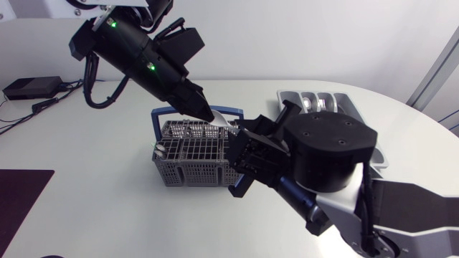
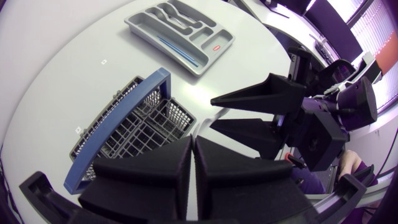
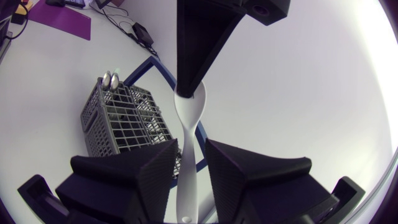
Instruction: Unload the cutlery basket into the drawer organizer.
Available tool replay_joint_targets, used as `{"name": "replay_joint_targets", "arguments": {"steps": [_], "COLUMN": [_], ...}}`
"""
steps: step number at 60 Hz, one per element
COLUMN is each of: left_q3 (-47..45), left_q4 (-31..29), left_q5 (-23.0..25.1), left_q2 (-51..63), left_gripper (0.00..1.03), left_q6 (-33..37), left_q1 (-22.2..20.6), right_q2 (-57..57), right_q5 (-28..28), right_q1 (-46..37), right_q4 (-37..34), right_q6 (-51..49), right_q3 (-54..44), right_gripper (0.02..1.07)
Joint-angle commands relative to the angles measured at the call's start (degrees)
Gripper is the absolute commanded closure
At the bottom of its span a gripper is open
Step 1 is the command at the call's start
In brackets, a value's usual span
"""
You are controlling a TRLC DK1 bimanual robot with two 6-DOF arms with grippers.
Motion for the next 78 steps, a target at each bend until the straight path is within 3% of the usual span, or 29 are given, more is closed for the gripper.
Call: {"name": "replay_joint_targets", "arguments": {"steps": [1,12,78], "left_q3": [1.82,1.11,0.32], "left_q4": [-0.96,-0.96,-0.88], "left_q5": [0.86,1.48,3.32], "left_q2": [0.59,0.50,-0.73], "left_gripper": [1.00,1.00,0.96], "left_q6": [-1.48,-1.74,-2.97], "left_q1": [-0.21,-0.21,-0.04], "right_q2": [1.08,1.52,-3.40], "right_q5": [0.72,1.68,0.72], "right_q1": [0.26,0.61,1.05], "right_q4": [1.80,2.85,0.48], "right_q6": [-1.84,-2.11,-2.37], "right_q3": [-0.23,-0.49,-2.87], "right_gripper": [0.79,0.85,0.86]}}
